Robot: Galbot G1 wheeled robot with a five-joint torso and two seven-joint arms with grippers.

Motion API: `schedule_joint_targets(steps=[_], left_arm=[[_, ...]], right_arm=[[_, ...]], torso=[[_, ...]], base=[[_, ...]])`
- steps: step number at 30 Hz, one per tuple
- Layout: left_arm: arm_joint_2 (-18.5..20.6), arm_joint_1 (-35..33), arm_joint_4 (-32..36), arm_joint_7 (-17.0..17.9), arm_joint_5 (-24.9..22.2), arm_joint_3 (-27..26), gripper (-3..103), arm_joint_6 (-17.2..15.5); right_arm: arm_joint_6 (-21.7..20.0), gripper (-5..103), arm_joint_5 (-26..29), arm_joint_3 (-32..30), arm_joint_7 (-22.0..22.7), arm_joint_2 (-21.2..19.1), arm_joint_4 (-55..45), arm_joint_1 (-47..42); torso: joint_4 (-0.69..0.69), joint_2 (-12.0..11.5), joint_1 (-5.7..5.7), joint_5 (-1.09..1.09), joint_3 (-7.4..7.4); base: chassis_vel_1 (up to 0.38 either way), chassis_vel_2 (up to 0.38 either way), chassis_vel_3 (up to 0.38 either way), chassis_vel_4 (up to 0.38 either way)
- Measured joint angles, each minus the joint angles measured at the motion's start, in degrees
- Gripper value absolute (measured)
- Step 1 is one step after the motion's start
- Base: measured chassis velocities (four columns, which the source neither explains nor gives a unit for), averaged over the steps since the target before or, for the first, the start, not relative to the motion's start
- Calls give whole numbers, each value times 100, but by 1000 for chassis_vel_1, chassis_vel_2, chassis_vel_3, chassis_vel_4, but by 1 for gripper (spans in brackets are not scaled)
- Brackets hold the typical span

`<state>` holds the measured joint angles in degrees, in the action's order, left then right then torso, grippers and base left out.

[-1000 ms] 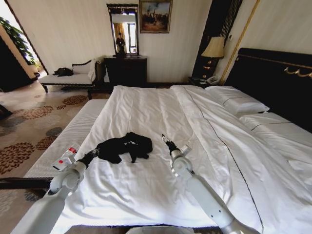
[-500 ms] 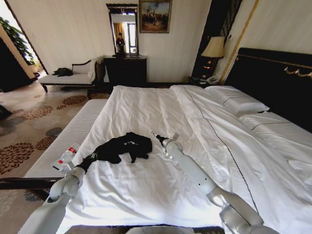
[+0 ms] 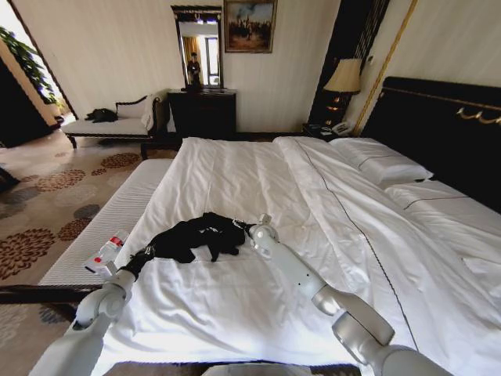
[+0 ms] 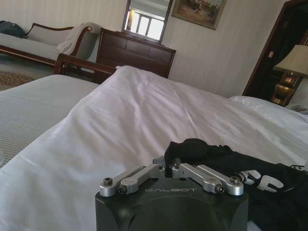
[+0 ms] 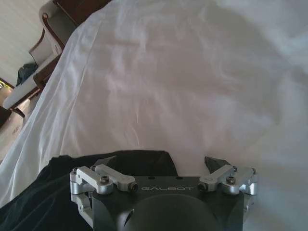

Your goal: Fold the clothes on the bed.

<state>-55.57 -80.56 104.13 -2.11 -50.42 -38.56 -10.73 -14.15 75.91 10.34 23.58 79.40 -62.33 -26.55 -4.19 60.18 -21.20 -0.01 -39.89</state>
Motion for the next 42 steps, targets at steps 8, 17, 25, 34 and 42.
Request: schedule_joint_targets(steps=[8,17,25,34,42], left_arm=[[28,-5,30,43,0,-39,1,-16],[-9,-70,29,67,8,-156,1,-33],[-68,-120,27,68,36,-236,1,-39],[-105,-114,4,73,78,-242,1,-45],[-96,-83,-12,86,80,-262,1,-50]], right_arm=[[376,72,-71,-68,-685,50,-2,-2],[120,39,-77,42,-266,57,-172,-47],[4,22,-65,93,-45,33,-339,-63],[-79,55,9,119,-72,43,-473,-140],[-93,29,5,162,-187,49,-531,-166]], torso=[[0,0,0,0,0],[0,0,0,0,0],[0,0,0,1,0],[0,0,0,0,0],[0,0,0,1,0]], base=[[0,0,0,0],[0,0,0,0],[0,0,0,0],[0,0,0,0],[0,0,0,0]])
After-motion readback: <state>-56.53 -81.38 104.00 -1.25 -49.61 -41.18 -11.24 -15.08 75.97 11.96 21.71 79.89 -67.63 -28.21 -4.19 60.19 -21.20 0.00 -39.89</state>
